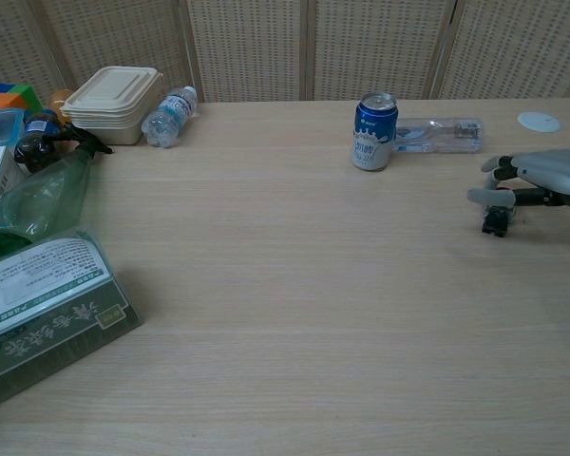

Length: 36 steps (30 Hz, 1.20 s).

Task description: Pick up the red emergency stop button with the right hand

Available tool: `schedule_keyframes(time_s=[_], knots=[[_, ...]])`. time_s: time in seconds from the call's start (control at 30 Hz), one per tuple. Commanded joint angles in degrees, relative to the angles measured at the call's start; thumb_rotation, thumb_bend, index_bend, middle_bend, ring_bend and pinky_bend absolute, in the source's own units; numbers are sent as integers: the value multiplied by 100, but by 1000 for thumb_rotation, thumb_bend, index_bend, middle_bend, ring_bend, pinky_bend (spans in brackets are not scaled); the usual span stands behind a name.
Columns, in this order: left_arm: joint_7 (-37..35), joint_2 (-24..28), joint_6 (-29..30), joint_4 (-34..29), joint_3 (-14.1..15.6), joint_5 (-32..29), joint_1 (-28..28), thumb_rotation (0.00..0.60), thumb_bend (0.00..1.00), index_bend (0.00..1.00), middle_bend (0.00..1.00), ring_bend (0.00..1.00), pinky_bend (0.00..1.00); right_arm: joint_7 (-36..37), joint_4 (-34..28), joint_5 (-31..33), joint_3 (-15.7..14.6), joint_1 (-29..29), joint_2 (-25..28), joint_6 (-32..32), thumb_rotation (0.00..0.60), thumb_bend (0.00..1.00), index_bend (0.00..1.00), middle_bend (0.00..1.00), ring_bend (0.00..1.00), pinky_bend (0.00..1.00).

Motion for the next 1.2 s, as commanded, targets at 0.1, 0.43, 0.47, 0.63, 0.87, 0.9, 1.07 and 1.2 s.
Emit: schedule_keyframes(time_s=[0.1,0.43,0.47,0.63,0.87,0.9,1.07,1.2], knots=[[16,-7,-29,-10,2,-6,-12,600,297,0,0,0,0,86,195,22,-6,-37,39,-63,11,120,333,0,0,0],[32,-27,-55,-15,-10,22,-43,600,298,0,0,0,0,145,148,178,34,-280,294,-4,11,121,315,0,0,0],[36,-32,-64,-17,-13,23,-51,600,298,0,0,0,0,163,87,143,26,-281,325,23,15,123,297,0,0,0],[49,-39,-63,-26,-15,52,-64,600,297,0,0,0,0,116,-199,-91,-72,-214,493,84,289,224,91,0,0,0],[24,-9,-22,-18,3,27,-18,600,297,0,0,0,0,142,-173,-245,-172,-175,443,85,590,308,33,0,0,0],[24,-6,-20,-19,5,29,-15,600,297,0,0,0,0,148,-138,-251,-175,-168,427,77,597,309,34,0,0,0],[31,-11,-10,-23,6,25,-7,600,298,0,0,0,0,323,79,-306,-193,-124,331,27,600,306,73,0,0,0],[61,-17,-23,-39,6,17,-13,600,298,0,0,0,0,485,265,-376,-239,-89,270,-42,600,307,103,8,0,0]])
